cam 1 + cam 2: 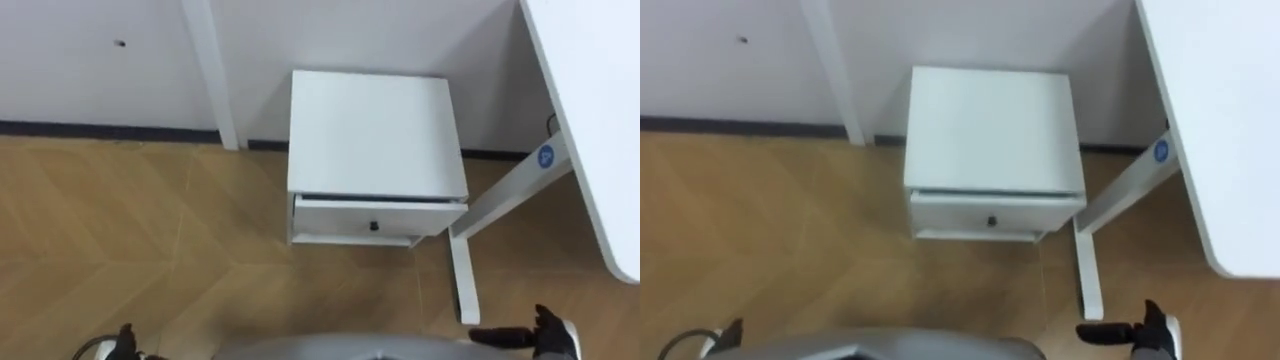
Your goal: Put apple and close drawer
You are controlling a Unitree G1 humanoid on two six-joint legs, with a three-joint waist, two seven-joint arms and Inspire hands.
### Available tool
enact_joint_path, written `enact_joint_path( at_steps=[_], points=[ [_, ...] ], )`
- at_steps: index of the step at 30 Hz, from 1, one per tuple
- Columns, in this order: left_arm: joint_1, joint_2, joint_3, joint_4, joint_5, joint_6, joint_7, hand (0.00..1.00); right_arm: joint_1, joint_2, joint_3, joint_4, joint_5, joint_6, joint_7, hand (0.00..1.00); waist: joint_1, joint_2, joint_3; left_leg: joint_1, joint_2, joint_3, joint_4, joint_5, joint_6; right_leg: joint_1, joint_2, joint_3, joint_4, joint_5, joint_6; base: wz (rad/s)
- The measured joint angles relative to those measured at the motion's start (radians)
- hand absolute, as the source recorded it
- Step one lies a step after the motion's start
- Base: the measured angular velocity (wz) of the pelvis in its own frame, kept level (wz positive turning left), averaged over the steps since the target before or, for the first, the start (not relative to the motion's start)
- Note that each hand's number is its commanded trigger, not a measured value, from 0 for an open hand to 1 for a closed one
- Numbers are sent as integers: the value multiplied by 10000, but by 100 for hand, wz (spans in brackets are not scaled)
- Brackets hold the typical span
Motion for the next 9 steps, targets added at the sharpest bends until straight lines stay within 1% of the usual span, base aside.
enact_joint_path(
  at_steps=[1,2,3,5,8,9],
  points=[
    [-31,-3,-5,0,-1,-18,-4,0,-11,-1,122,4,2,0,13,0,-5,-3,3,12,31,-1,-81,46,-71,27,31,-1,-111,27,-44,0],
    [-57,-31,-5,8,2,-22,-15,0,-42,-1,129,18,0,0,60,0,-7,34,30,20,77,-1,-129,53,-83,27,92,-3,-143,36,-60,0],
    [-61,-47,-5,9,2,-23,-22,0,-48,2,134,32,1,0,62,0,-7,48,39,20,98,-1,-148,56,-89,28,119,-2,-166,51,-84,0],
    [-49,-89,-4,20,0,-37,-89,0,-23,14,131,39,48,1,67,0,-17,127,106,117,133,-9,-316,81,-132,85,180,24,-269,64,-114,0],
    [-41,-151,-4,23,12,-43,-122,0,-49,27,129,40,45,5,85,0,-38,167,166,155,133,-10,-409,90,-147,78,186,32,-269,39,-155,0],
    [-27,-158,-2,25,46,-50,-122,0,-4,38,129,40,46,5,88,0,-53,147,177,170,133,-10,-427,90,-147,71,185,31,-268,37,-157,0]
  ],
)
